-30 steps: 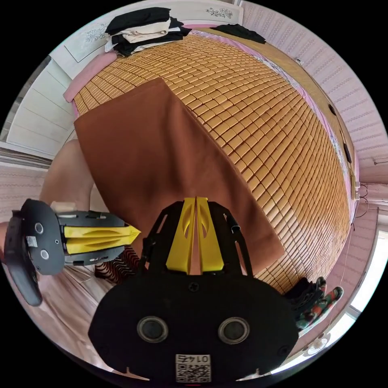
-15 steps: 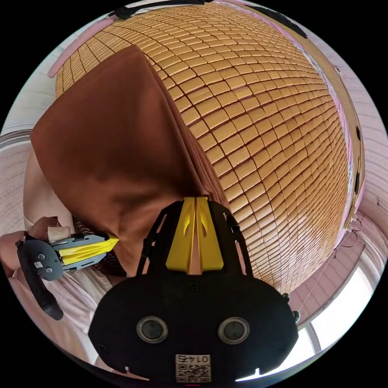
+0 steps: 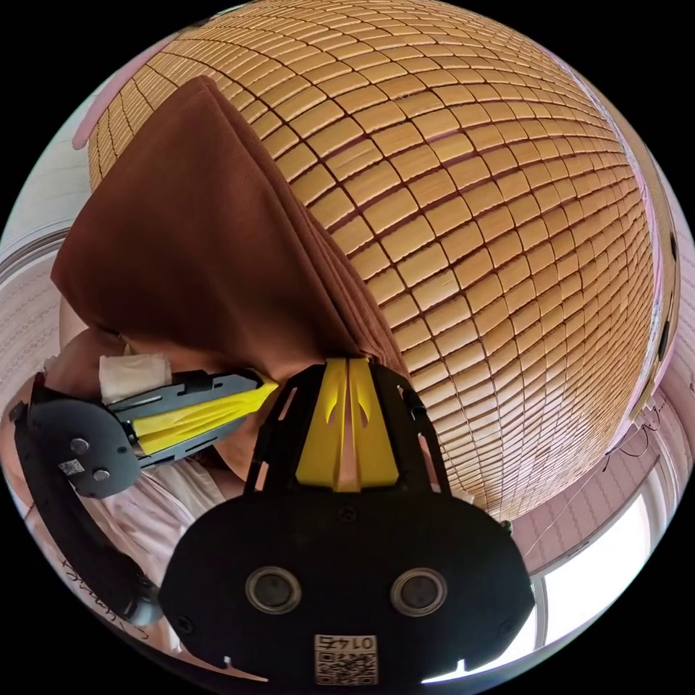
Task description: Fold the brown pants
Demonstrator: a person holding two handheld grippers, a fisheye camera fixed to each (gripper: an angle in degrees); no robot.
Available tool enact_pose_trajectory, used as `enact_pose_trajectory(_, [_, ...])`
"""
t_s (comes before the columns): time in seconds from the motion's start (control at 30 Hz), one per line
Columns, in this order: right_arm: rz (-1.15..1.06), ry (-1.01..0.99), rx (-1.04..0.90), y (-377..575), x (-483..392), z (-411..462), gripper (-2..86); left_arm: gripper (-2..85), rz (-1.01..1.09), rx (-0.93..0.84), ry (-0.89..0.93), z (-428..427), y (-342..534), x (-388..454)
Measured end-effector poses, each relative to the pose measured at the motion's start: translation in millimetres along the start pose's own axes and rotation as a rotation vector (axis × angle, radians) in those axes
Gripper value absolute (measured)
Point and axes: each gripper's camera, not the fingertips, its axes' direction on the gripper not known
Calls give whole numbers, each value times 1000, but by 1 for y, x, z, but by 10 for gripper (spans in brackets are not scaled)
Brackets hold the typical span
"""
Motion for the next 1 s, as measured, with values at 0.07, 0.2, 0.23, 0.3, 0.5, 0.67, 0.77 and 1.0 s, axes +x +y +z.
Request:
enact_pose_trajectory(0.07, [3, -21, 5, 3, 4, -2, -10, -10, 111, -41, -20, -5, -1, 19])
enact_pose_trajectory(0.2, [-6, -62, -4, 7, 11, -6, -10, -10, 233, -166, -17, 14, 3, 60])
enact_pose_trajectory(0.23, [-10, -68, -15, 8, 12, -7, -10, -10, 218, -124, -18, 16, 4, 61])
enact_pose_trajectory(0.3, [-27, -41, -26, 11, 8, -10, -10, -10, 152, -108, 47, 19, 5, 52])
enact_pose_trajectory(0.5, [-37, 8, -24, 31, 2, -20, -9, -10, 253, -124, -67, 27, 19, 83])
enact_pose_trajectory(0.67, [1, -103, -14, 58, 20, -33, -10, -10, 256, -111, -175, 33, 25, 104])
enact_pose_trajectory(0.77, [-10, -170, -12, 78, 31, -41, -9, -10, 261, -75, -237, 32, 38, 124])
enact_pose_trajectory(1.0, [12, -168, 133, 142, 32, -83, -5, -10, 228, -71, -234, 46, 58, 146])
